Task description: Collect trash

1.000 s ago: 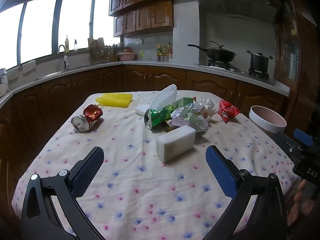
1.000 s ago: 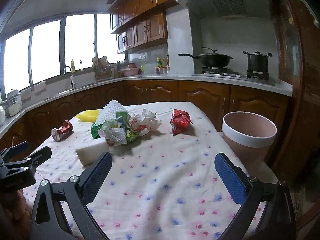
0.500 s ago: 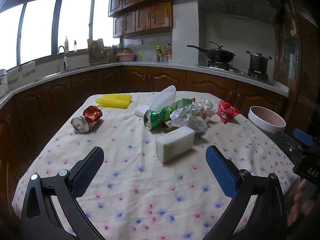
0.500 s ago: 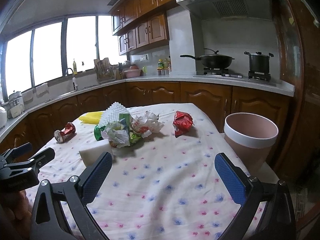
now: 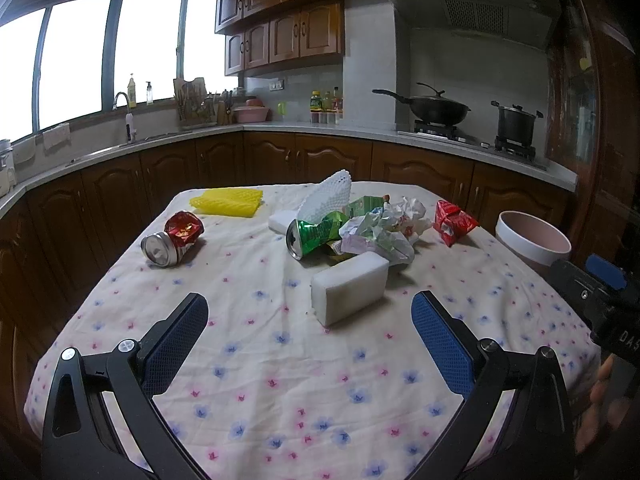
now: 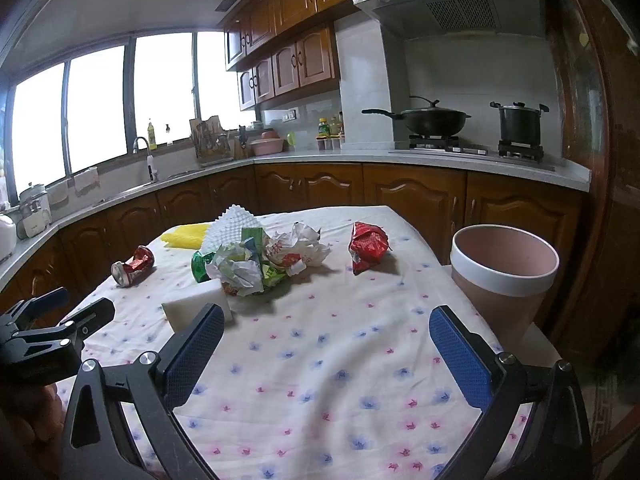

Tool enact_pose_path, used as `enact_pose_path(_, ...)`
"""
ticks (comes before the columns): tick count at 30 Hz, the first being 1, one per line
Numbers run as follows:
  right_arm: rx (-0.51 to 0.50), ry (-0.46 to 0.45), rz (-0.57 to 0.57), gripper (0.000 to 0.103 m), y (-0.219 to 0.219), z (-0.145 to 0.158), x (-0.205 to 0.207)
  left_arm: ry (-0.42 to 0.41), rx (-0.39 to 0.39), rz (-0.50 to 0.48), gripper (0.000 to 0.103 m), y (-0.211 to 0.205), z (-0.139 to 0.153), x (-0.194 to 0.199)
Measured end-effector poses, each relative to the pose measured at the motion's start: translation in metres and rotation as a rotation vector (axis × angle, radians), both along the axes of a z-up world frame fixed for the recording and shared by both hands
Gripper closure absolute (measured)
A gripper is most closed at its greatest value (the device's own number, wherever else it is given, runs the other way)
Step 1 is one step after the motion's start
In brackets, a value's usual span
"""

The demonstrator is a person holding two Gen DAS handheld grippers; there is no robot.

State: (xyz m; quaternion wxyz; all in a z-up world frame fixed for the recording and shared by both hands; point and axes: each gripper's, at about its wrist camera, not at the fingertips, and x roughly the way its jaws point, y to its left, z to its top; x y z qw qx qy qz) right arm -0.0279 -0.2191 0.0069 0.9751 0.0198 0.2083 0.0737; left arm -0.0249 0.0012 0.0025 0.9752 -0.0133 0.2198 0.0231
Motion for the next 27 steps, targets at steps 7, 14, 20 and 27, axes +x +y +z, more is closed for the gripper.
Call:
enact_pose_path(7,0.001,0.002,0.003,0.0,0.0,0.0,0.001,0.004,0.001,0.001,0.0,-0.002,0.0,0.0)
enact_pose_path(14,0.004,0.004,0.005,0.0,0.001,-0.001,0.001,0.015,-0.001,-0.005,0.0,-0.002,-0.002,0.003)
enact_pose_path(20,0.012,0.022,0.008,0.0,0.0,-0.003,0.007,0.03,-0.002,-0.012,0.0,0.0,-0.005,0.009)
enact_pose_path(27,0.019,0.039,0.019,0.0,0.0,-0.004,0.016,0.062,-0.013,-0.037,0.0,0.005,-0.009,0.024)
